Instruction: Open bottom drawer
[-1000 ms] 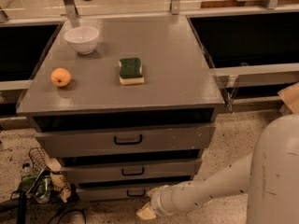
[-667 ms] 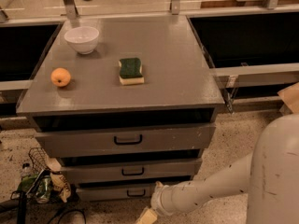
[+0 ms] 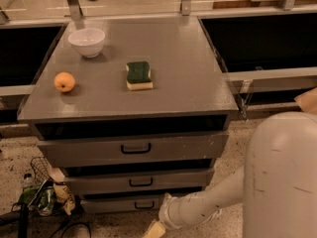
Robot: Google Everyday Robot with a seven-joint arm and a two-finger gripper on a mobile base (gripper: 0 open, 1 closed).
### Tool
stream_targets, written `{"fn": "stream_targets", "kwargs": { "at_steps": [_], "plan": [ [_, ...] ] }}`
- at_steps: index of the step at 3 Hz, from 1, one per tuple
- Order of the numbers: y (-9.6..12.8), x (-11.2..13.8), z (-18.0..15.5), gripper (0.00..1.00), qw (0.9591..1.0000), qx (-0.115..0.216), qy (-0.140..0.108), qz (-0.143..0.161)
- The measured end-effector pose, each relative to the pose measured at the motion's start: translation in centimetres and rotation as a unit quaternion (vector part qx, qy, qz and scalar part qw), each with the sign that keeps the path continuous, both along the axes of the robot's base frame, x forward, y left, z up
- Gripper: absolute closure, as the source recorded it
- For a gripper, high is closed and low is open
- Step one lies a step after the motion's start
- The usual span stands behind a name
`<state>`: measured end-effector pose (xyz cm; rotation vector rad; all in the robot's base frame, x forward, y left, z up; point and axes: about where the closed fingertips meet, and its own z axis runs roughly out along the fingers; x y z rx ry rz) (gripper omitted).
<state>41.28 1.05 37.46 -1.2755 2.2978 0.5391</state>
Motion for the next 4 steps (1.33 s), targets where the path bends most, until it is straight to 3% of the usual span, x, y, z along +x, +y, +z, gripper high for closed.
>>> {"fn": "stream_targets", "kwargs": {
  "at_steps": [1,2,3,4],
  "plan": [
    [-0.4,0.1,-1.6,0.00,0.9999,-0.009,-0.001,-0.006],
    [-0.3,-0.3,-3.9,0.00,0.9999,-0.007,0.013,0.000],
    [-0.3,-0.3,-4.0,0.00,0.9999,-0.007,0.014,0.000],
    [0.8,-0.4,-6.1,0.00,0.9996,-0.002,0.027,0.008]
  ]
}}
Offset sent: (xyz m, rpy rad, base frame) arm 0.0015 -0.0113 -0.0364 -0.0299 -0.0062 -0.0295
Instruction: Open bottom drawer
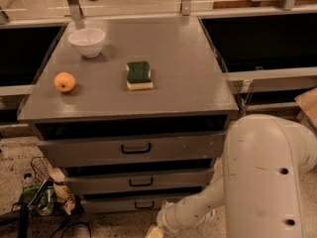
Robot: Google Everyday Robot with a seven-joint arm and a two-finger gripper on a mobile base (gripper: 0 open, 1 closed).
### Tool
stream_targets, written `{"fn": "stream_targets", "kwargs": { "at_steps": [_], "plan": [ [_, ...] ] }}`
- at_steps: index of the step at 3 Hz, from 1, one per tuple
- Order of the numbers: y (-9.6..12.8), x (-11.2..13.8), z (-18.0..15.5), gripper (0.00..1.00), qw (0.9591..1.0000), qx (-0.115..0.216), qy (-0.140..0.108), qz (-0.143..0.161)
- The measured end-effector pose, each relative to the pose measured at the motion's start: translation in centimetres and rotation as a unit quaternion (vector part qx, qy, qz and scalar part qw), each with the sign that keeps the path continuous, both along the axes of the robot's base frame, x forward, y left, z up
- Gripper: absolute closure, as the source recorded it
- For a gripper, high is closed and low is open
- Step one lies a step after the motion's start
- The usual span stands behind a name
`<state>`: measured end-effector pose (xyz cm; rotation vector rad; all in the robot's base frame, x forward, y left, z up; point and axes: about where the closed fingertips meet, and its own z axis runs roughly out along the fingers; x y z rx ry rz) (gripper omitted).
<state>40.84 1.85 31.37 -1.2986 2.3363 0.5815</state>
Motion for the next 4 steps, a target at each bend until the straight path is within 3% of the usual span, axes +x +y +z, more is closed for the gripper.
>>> {"fn": "stream_targets", "kwargs": {
  "at_steps": [1,3,4],
  "plan": [
    [2.8,-0.2,-4.0,0.00,0.9991,0.022,0.028,0.021],
    [5.3,1.1,-5.4,0.00,0.9985,0.037,0.024,0.031],
    [8.6,2.0,-6.2,0.00,0.9959,0.060,0.026,0.062]
  ]
}}
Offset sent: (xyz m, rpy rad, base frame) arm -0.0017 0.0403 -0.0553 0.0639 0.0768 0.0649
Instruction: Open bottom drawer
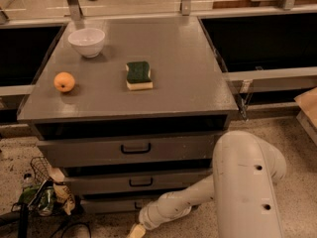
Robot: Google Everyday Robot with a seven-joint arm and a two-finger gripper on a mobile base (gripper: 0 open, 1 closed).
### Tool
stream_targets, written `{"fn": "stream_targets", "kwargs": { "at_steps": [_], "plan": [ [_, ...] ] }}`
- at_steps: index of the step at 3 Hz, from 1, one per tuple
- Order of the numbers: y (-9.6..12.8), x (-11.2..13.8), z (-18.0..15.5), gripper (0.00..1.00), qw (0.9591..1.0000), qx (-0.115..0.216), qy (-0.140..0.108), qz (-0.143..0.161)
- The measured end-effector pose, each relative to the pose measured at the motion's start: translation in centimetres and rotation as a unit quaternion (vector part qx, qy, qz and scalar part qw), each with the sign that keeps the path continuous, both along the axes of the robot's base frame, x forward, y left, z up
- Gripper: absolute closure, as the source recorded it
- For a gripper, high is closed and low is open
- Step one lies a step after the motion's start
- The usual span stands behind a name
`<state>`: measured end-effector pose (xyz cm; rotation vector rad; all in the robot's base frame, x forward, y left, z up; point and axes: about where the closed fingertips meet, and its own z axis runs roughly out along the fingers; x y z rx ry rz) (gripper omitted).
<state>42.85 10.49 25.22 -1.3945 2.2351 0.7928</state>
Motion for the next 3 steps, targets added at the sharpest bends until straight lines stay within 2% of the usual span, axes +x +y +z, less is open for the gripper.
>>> {"fn": "stream_targets", "kwargs": {
  "at_steps": [1,2,3],
  "plan": [
    [0.1,0.0,0.0,0.00,1.0000,0.000,0.001,0.001],
    [0.5,0.4,-2.0,0.00,0.9999,-0.015,0.002,-0.007],
    [0.6,0.2,-4.7,0.00,0.9989,-0.045,0.002,-0.012]
  ]
}}
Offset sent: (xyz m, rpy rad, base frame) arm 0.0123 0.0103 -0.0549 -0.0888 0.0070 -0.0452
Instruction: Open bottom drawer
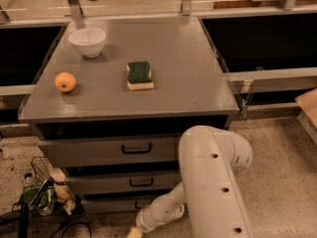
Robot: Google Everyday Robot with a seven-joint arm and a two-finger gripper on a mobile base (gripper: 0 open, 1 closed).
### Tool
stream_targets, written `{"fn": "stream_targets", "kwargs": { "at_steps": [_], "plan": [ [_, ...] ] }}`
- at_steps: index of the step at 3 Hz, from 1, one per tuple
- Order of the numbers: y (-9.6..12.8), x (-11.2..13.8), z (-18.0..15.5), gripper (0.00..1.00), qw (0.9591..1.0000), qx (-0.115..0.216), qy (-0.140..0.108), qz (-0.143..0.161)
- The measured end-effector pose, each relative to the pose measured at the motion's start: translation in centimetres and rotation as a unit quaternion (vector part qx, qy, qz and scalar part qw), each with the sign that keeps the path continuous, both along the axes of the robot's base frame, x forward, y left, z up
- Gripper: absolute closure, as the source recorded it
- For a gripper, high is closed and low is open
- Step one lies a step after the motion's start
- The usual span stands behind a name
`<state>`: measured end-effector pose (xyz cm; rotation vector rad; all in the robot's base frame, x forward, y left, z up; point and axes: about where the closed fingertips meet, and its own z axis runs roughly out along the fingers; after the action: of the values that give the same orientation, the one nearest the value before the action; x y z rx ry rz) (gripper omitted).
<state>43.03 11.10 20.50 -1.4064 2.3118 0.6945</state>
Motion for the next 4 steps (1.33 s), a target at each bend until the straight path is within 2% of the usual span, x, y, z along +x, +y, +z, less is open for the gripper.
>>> {"fn": "stream_targets", "kwargs": {
  "at_steps": [1,2,3,4],
  "plan": [
    [0.0,0.0,0.0,0.00,1.0000,0.000,0.000,0.000],
    [-0.1,1.3,0.9,0.00,0.9997,0.022,-0.010,-0.004],
    [-0.5,3.1,3.0,0.00,0.9987,0.040,-0.032,-0.008],
    [-0.5,3.1,3.0,0.00,0.9987,0.040,-0.032,-0.008]
  ]
}}
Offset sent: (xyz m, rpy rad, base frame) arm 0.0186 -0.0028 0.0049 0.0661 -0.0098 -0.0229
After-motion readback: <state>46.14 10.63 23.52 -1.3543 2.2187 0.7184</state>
